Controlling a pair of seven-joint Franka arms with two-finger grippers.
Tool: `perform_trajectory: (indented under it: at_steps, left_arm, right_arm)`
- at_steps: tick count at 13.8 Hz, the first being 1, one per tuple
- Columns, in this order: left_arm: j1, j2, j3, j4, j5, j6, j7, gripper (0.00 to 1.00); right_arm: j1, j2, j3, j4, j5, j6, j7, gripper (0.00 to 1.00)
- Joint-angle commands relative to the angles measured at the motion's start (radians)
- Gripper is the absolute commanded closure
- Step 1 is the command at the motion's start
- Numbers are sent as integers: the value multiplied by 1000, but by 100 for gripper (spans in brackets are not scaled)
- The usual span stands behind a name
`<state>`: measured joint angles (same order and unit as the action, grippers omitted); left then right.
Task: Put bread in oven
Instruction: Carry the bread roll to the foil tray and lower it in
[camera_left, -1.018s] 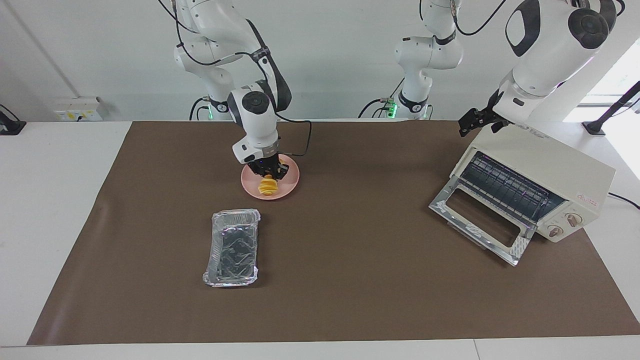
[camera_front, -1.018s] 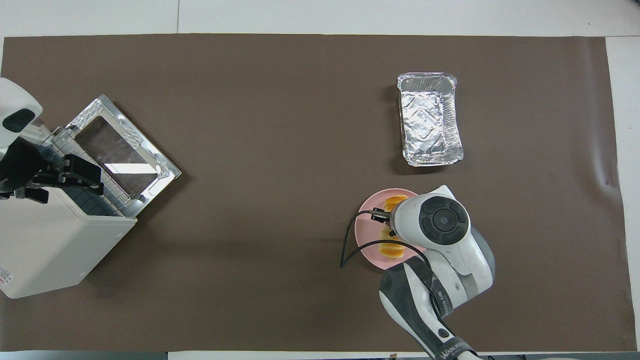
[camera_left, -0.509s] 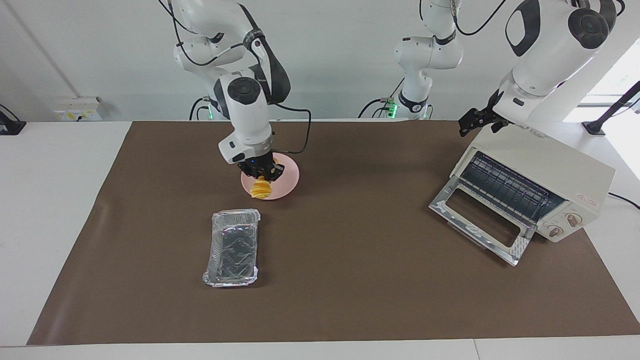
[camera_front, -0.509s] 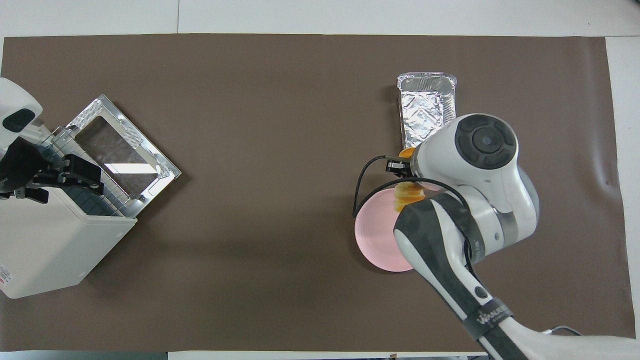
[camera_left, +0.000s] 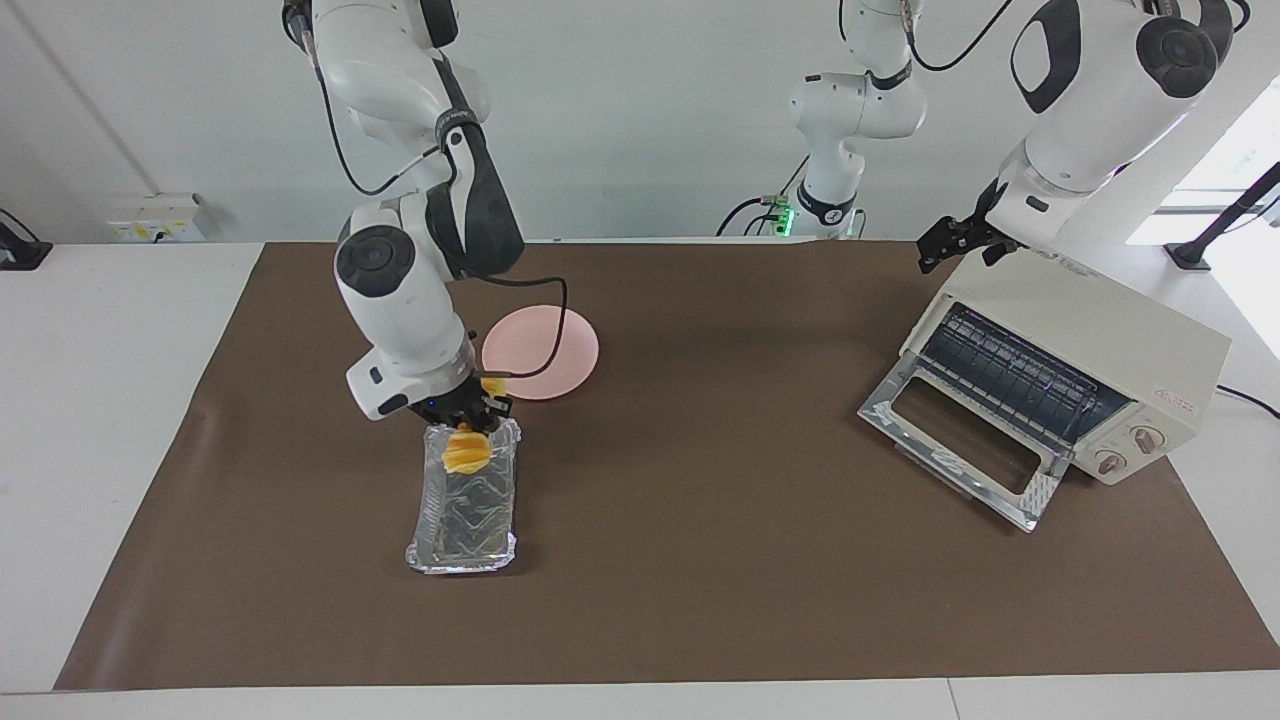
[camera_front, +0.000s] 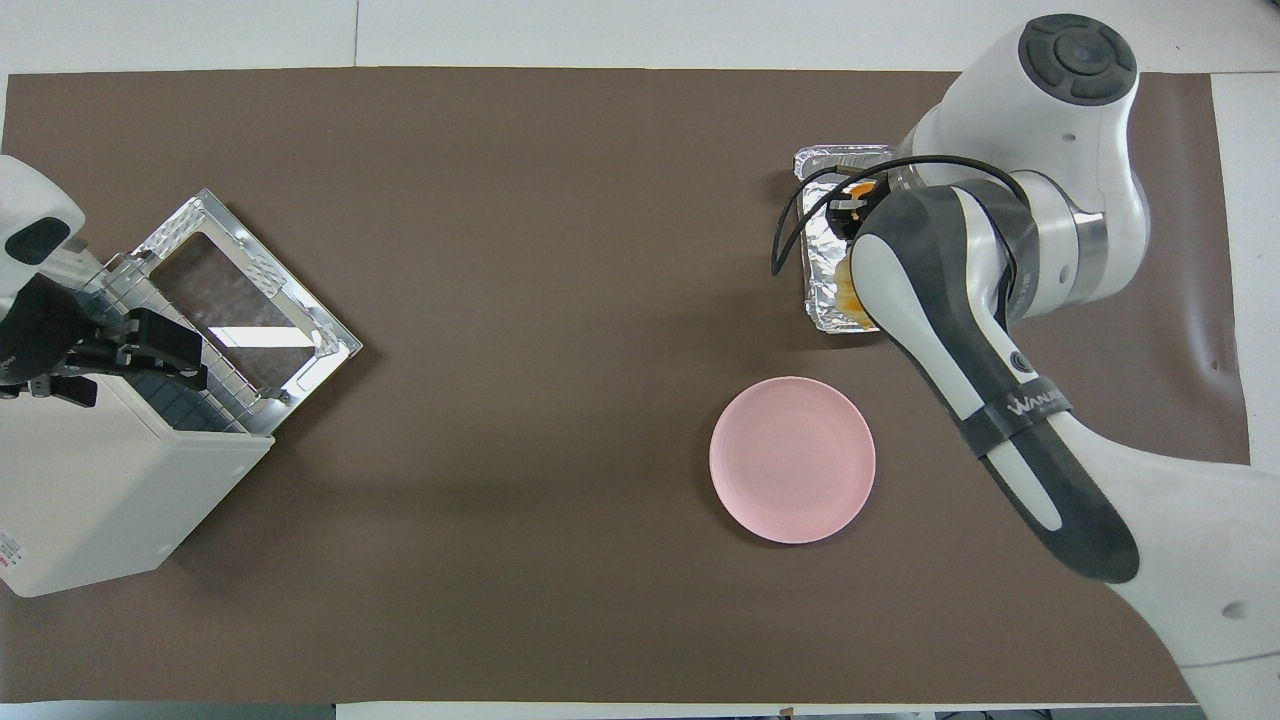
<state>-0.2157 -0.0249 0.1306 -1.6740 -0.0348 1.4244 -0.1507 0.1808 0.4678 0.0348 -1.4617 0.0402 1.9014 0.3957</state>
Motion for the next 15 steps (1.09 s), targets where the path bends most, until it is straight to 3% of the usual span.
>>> perform_trajectory:
  at_steps: [1,6,12,13,14,15]
  left_arm:
    - [13,-10,-6,-3,-10,5,3,0]
    - [13,-10,-6,-1,-10,5,3,0]
    - [13,-10,-6,-1,-10,5,3,0]
    - [13,-10,-6,-1,-10,5,3,0]
    - [13,-10,-6,-1,-10,5,3,0]
    - [13,-10,-6,-1,-10,5,3,0]
  right_arm:
    - [-21,176,1,208,1,-31,-76,100]
    - [-38,259,-1,236,-8,48,-113,100]
    - [-34,258,-1,167,-11,143,-118,100]
    - [-34,258,-1,159,-11,156,-118,76]
    - [-31,256,-1,158,-10,157,-117,1]
    - [-30,252,-1,158,-8,151,-115,0]
